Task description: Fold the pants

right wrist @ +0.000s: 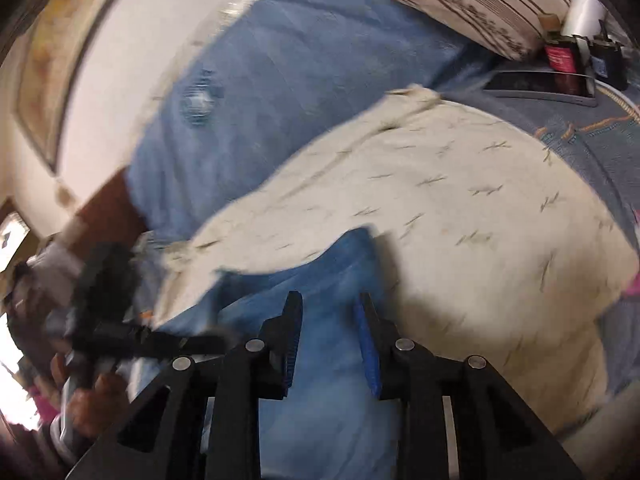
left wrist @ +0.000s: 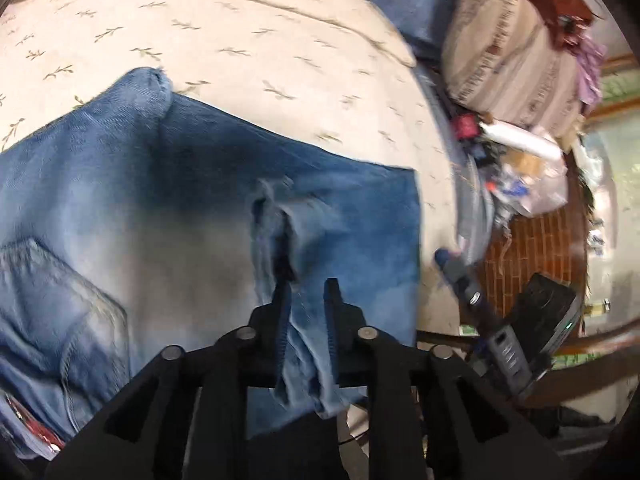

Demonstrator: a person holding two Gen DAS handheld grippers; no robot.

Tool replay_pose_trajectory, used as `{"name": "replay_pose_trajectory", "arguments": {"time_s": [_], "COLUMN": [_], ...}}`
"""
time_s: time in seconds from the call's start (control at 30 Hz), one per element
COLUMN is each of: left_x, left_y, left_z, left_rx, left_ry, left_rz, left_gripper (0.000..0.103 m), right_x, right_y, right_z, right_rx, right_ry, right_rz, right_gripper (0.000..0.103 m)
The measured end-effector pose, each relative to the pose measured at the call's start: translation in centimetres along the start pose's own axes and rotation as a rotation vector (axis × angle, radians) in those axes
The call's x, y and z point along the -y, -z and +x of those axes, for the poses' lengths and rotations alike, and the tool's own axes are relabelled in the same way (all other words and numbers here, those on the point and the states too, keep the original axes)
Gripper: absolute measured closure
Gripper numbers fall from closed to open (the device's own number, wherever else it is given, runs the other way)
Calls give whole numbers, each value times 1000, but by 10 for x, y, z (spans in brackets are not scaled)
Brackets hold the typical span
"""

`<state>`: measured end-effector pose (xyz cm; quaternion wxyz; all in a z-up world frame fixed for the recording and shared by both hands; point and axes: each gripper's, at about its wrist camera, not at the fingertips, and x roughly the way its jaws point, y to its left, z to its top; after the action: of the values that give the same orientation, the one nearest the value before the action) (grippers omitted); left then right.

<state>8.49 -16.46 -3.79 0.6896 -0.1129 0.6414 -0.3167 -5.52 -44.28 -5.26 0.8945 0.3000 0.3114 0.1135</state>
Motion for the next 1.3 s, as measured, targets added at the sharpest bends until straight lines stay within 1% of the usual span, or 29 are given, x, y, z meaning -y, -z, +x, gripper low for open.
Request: {"name": "replay_pose_trajectory", "arguments": {"time_s": [0.03, 0.07, 0.1, 0.13, 0.17, 0.23, 0.27, 0.3, 0.33, 0.4, 0.43, 0.5, 0.53, 0.57, 0.6, 0.63, 0.67, 0.7, 0.73, 0.77, 0.83, 0.9, 0.93, 0.97, 1.03, 1.1, 1.17, 1.23, 1.3], "left_x": [5, 11, 14, 14, 14, 21, 23, 26, 28, 32, 32, 32, 28, 24, 15, 4, 4, 6, 7, 4, 2, -2, -8, -11, -18, -26, -29, -40, -61], "left_y": [7, 10, 16, 19, 22, 27, 27, 26, 23, 14, 11, 2, -5, -10, -14, -17, -17, -14, -11, -5, 9, 20, 24, 28, 32, 36, 33, 35, 41], "left_z": [2, 9, 20, 35, 48, 41, 37, 32, 23, -2, -10, -12, -4, 6, 21, 36, 33, 27, 24, 18, 3, 3, 9, 15, 10, -8, -28, -62, -98], "left_rx": [3, 5, -4, -31, -51, -19, -34, -46, -38, 48, 80, 134, 137, 113, 64, 22, 54, 65, 45, 17, 17, 16, -1, -24, -10, -21, 16, 95, 156], "left_ry": [3, -16, -71, -120, -152, -156, -138, -98, -63, -41, -48, -93, -130, -150, -165, -174, -160, -154, -150, -111, -50, -47, -69, -82, -62, -44, -11, -2, 14], "left_rz": [33, 63, 100, 120, 138, 169, 165, 153, 144, 142, 146, 132, 111, 91, 59, 24, 25, 29, 26, 17, 27, 32, 26, 21, 23, 3, -1, -2, -18], "left_gripper": [76, 71, 68, 68, 70, 71, 71, 71, 71, 68, 59, 48, 48, 48, 48, 49, 48, 48, 48, 48, 46, 43, 43, 43, 45, 45, 45, 45, 45], "right_x": [-1, 2, 7, 15, 18, 16, 12, 9, 4, 0, -3, -1, 4, 10, 17, 20, 19, 14, 8, -2, -15, -17, -12, -5, -10, -22, -43, -72, -104], "right_y": [12, 23, 34, 44, 46, 38, 31, 23, 13, -6, -9, -15, -12, -10, -4, -1, -1, -1, 0, 4, 16, 33, 44, 54, 56, 50, 47, 49, 59], "right_z": [-1, 1, 5, 16, 17, 6, -1, -7, -11, -8, -6, 11, 24, 42, 55, 53, 49, 42, 34, 22, 7, 5, 12, 18, 17, 14, 13, 19, 33], "right_rx": [-15, -38, -73, -126, -115, -95, -62, -29, -3, 26, 29, 8, -24, -80, -124, -77, -70, -76, -62, -41, -38, -69, -115, -147, -108, -112, -87, -97, -126], "right_ry": [-3, 19, 78, 135, 140, 120, 113, 102, 85, 93, 84, 70, 90, 118, 143, 130, 133, 138, 128, 104, 77, 74, 101, 132, 151, 199, 191, 191, 175], "right_rz": [-15, -28, -30, -24, -19, 18, 14, 1, -17, -34, -36, -15, 4, 18, 29, 36, 48, 48, 34, 1, -44, -52, -37, -18, -6, -12, -49, -130, -220], "right_gripper": [74, 74, 78, 84, 87, 87, 84, 84, 82, 80, 80, 76, 74, 74, 75, 76, 76, 76, 73, 72, 66, 61, 57, 57, 58, 55, 52, 46, 45]}}
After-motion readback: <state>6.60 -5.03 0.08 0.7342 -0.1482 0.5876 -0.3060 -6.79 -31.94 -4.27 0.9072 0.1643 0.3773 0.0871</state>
